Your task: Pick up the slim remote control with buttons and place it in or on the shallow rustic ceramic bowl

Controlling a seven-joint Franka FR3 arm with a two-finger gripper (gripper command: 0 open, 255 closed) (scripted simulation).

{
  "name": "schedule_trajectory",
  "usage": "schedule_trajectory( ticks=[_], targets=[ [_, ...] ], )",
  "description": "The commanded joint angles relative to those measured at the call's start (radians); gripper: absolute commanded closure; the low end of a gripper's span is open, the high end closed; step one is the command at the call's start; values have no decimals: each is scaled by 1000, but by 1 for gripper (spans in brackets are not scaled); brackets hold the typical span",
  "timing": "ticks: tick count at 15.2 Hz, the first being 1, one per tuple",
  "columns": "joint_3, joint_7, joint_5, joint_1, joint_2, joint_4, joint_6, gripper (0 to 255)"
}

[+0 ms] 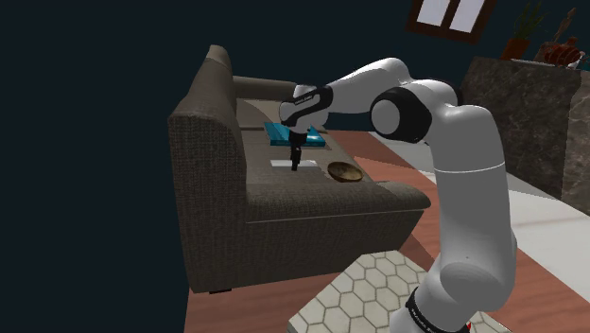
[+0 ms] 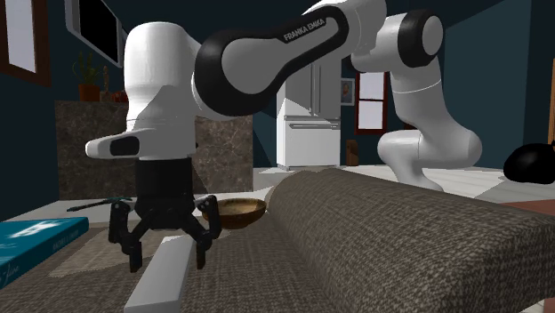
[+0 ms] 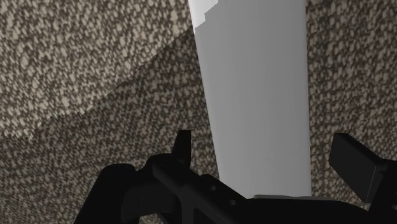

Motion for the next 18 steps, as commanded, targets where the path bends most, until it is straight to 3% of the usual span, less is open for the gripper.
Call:
schedule_trajectory(
  ticks=[1,4,5,14,18],
  targets=[
    [0,0,0,0,1,0,1,0],
    [0,0,0,0,1,0,1,0],
    [0,0,0,0,1,0,1,255],
    [0,0,0,0,1,0,1,255],
    [-5,6,-8,2,-22,20,-41,255]
  ],
)
